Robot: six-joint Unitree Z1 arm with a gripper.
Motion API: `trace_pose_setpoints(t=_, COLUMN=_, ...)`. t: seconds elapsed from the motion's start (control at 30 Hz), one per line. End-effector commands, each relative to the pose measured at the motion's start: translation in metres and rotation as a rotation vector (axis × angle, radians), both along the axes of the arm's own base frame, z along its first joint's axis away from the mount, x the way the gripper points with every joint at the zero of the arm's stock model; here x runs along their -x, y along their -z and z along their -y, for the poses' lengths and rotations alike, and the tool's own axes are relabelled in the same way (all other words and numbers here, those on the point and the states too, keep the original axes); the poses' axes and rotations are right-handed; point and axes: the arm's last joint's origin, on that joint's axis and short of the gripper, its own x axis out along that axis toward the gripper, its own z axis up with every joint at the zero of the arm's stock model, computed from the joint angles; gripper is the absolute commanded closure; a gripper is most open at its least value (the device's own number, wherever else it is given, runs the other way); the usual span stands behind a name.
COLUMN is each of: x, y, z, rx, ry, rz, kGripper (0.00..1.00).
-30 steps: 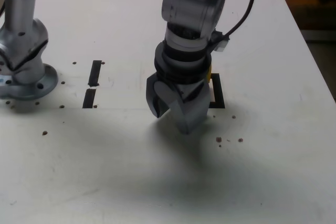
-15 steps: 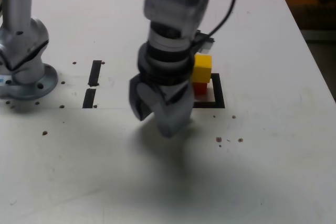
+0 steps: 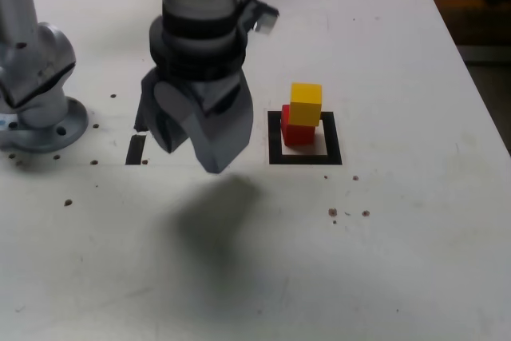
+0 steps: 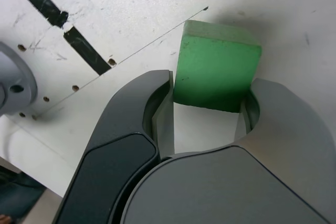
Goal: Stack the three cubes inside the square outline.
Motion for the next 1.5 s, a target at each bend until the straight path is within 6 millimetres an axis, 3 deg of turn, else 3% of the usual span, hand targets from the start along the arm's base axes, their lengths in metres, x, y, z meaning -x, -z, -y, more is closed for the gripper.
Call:
trace_pose_setpoints(t=0.0, x=-0.002, y=-0.012, z=-0.004, rx=0.008, ry=-0.036, rz=0.023, kGripper=0.62)
trace_pose_setpoints(t=0.23, x=-0.025, y=-0.045, z=-0.013, rx=0.056, ry=-0.108, rz=0.119, kGripper=0.62)
trace_pose_setpoints(t=0.4, x=-0.043, y=-0.055, z=-0.025, rx=0.074, ry=-0.153, rz=0.145, kGripper=0.62)
trace_pose_setpoints(t=0.83, x=-0.072, y=-0.042, z=-0.063, rx=0.041, ry=-0.268, rz=0.11, kGripper=0.61)
trace_pose_setpoints(t=1.47, x=-0.099, y=-0.025, z=-0.066, rx=0.017, ry=-0.285, rz=0.145, kGripper=0.61)
